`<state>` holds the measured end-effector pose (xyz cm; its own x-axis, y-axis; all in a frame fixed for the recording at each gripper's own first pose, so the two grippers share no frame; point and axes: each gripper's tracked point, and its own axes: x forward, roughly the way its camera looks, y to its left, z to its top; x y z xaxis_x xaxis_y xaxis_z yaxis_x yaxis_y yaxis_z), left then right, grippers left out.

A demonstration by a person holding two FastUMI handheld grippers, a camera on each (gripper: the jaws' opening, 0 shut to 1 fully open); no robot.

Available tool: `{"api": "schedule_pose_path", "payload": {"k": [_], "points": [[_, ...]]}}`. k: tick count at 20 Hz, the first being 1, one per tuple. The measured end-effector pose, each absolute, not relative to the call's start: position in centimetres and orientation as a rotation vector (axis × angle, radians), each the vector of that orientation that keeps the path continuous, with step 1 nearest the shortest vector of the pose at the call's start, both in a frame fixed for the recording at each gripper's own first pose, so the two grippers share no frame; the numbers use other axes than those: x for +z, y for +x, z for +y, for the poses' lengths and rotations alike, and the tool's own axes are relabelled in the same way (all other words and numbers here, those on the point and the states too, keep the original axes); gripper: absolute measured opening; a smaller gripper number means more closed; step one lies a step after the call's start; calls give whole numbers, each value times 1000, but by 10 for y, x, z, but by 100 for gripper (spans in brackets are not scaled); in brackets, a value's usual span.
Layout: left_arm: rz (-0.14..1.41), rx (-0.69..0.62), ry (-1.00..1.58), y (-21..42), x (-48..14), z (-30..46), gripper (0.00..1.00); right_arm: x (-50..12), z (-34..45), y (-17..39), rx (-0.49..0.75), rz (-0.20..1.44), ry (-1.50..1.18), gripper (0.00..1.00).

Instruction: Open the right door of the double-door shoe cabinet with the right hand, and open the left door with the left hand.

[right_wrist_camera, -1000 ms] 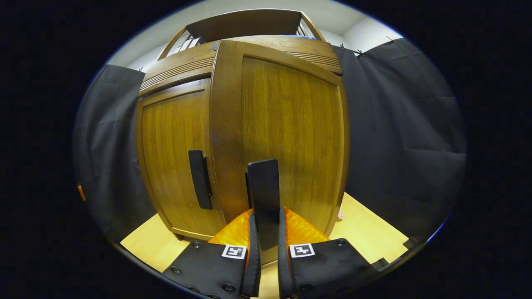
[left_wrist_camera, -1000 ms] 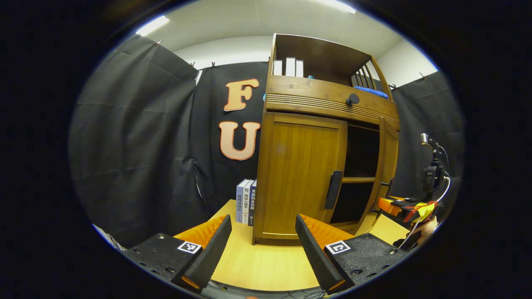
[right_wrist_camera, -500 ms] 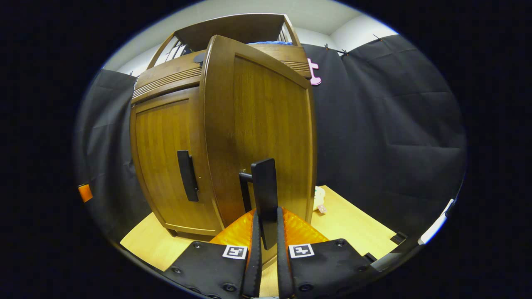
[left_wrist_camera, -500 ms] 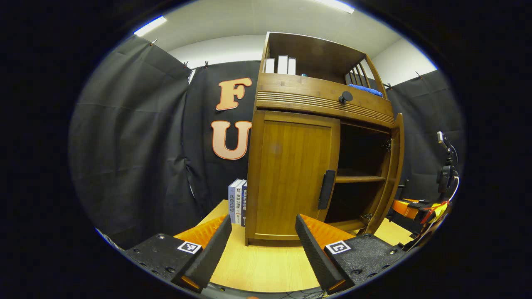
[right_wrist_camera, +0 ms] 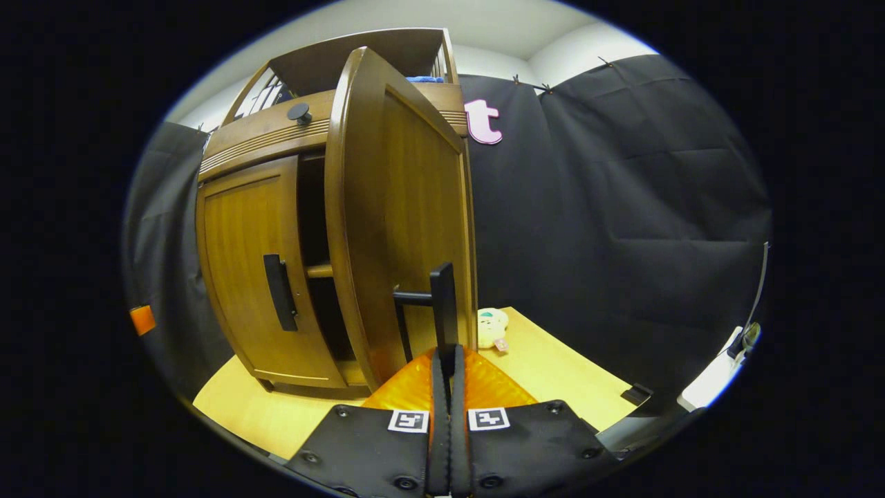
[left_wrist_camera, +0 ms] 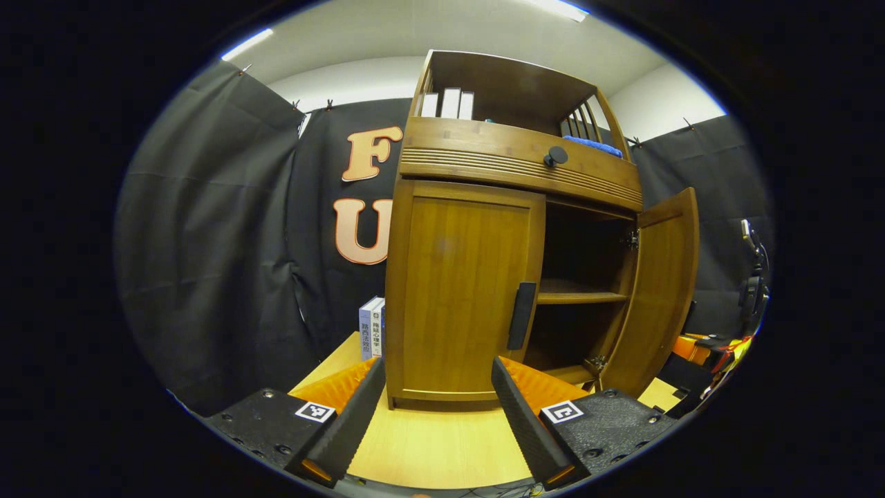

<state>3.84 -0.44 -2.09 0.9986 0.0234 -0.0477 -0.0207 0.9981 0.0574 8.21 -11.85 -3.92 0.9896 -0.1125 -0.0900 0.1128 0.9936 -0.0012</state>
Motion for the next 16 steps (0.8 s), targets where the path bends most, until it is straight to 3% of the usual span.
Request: {"api": "schedule_pose_path", "payload": {"k": [2,5,7,8,13,14,16], "points": [[51,15,59,39,-21,-15,89,-37,-123,80,-94,97,13,1],[45,11,64,42,-20,-33,94,-37,-126,79,-62,102,11,1],[35,19,71,45,-15,-43,89,-37,-131,78,-45,103,4,14],[30,24,76,46,-14,-47,89,-37,-133,78,-37,105,1,1],[3,64,93,48,-7,-62,89,-34,-145,76,14,118,-4,1],[-5,78,97,50,-6,-62,94,-34,-151,75,21,123,-9,8],[-14,102,99,51,-2,-66,89,-34,-165,73,34,128,-9,8]]}}
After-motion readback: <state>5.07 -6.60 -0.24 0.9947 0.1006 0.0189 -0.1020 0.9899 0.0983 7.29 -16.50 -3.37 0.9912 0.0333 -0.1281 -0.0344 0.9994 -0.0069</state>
